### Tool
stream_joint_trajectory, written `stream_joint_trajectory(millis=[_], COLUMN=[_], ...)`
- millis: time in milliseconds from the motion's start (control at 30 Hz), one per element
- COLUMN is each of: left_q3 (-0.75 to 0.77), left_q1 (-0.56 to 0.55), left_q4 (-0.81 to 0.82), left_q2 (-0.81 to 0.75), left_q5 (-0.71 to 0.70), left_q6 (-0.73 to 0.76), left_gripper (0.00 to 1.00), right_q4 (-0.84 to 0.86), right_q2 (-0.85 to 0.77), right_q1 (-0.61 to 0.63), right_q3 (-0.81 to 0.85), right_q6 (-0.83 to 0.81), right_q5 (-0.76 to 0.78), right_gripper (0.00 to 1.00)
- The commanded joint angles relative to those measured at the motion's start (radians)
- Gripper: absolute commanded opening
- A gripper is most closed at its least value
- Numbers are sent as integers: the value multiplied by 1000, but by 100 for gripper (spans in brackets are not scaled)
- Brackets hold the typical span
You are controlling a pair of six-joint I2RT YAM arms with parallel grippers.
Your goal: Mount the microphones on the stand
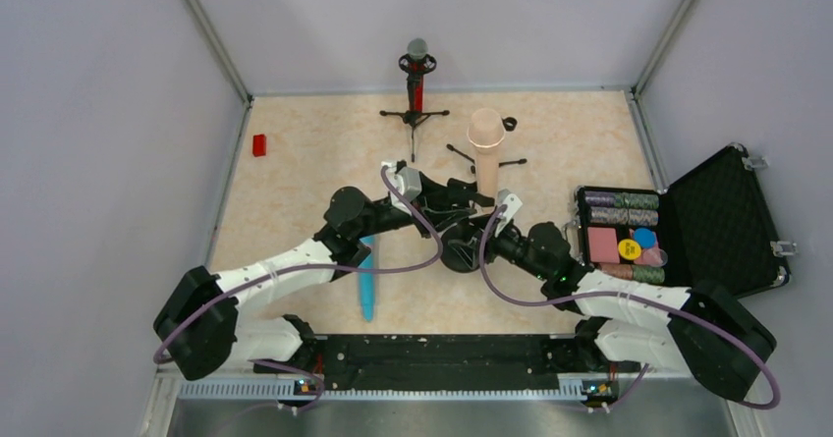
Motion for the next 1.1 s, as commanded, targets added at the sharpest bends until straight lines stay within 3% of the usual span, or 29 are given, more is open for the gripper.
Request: stream_joint_trajectory(millis=[0,533,1067], left_q3=[85,104,36], left_q1=[-7,-5,13], left_q4=[145,49,-41], left_q2=[-87,-178,-129], left_q5=[-48,-141,-253], left_q6=[9,42,107], left_gripper=[0,0,0], right_q4=[-65,-38,-149], right_q2=[35,69,-198], right_q1=[21,33,33], right_q3=[30,5,51], right_q6=[-19,5,70], right_q5=[82,90,49], right_gripper=[72,75,94])
